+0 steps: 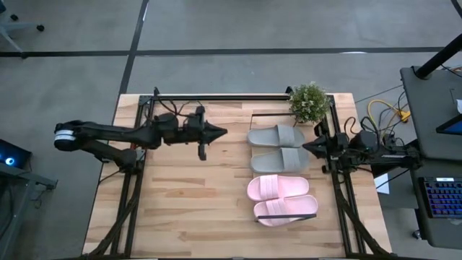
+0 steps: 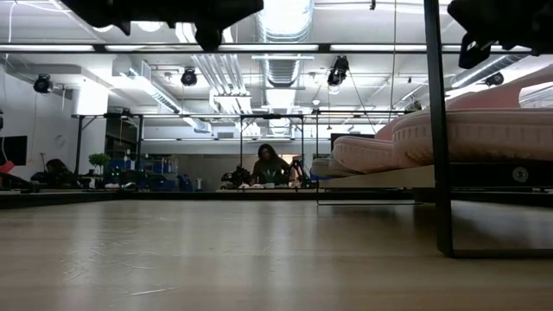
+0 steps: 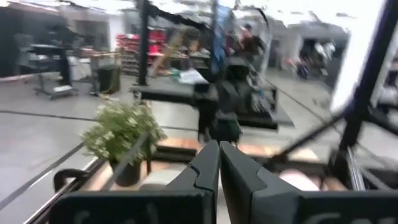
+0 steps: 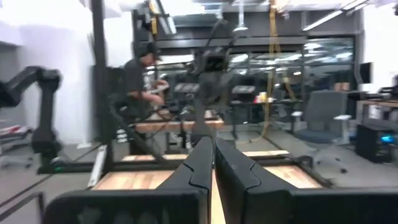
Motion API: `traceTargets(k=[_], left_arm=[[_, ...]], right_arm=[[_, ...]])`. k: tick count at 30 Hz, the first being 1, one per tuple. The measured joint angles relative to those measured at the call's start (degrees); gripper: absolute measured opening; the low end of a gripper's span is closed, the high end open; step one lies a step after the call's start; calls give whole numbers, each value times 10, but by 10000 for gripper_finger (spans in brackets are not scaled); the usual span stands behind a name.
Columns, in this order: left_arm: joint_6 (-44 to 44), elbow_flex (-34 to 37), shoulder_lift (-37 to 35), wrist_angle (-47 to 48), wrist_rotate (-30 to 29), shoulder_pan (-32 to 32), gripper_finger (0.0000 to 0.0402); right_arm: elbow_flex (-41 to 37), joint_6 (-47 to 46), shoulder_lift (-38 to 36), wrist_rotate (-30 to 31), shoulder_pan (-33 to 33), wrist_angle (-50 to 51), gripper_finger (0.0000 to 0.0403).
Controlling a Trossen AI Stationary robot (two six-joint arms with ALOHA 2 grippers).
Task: Pick and place slides into the shelf
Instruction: Return to Home Position
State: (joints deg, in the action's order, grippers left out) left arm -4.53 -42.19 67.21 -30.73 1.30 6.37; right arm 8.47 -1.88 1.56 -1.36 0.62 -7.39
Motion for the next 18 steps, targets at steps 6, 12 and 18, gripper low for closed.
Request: traceTargets(k=[6, 12, 18], left_arm=[[66, 17, 2, 37, 59, 1, 0], [94, 101, -106, 47, 55, 23, 0], [61, 215, -255, 54, 2, 30, 0]], right_arm=[[5, 3, 1, 47, 0, 2, 8], [6, 9, 11, 76, 0, 40, 8], [7, -10, 33, 91, 0, 51, 8]])
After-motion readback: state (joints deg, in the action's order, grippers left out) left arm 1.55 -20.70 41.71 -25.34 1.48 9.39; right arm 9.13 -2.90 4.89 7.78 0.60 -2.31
